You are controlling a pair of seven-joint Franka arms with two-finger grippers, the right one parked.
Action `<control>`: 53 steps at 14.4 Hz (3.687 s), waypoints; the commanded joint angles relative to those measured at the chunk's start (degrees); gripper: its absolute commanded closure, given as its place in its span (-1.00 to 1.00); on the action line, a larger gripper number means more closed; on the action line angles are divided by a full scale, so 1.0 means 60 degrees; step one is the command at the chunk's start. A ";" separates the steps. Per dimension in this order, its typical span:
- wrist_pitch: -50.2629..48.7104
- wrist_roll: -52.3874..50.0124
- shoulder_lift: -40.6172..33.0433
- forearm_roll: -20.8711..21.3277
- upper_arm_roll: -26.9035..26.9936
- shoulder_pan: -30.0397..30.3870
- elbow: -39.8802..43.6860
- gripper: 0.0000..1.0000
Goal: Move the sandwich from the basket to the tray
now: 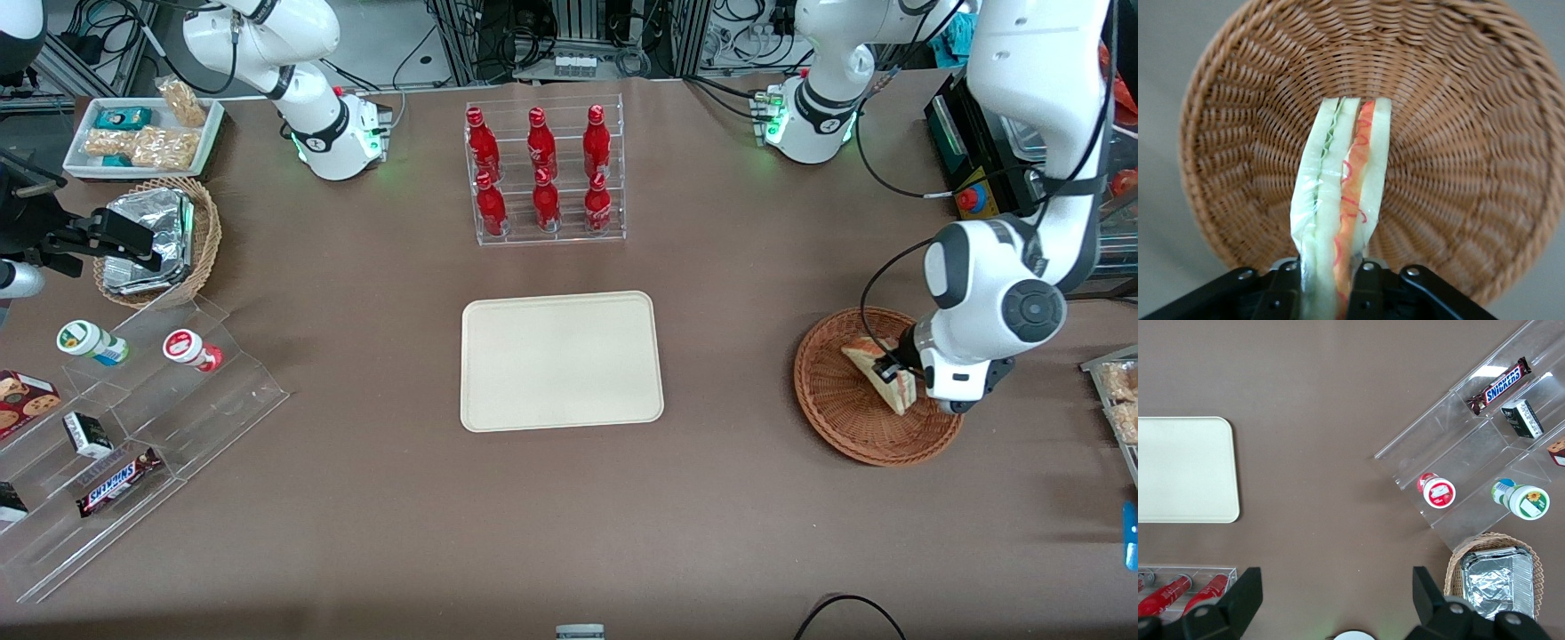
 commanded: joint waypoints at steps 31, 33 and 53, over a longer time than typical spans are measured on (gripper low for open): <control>-0.0924 -0.5015 0.5985 0.3550 -0.5263 -0.4462 0.7423 0.37; -0.0938 -0.5089 0.5912 0.3506 -0.5263 -0.4433 0.7438 -1.00; -0.4144 -0.1243 -0.0237 0.1897 -0.5410 0.0207 0.3002 -1.00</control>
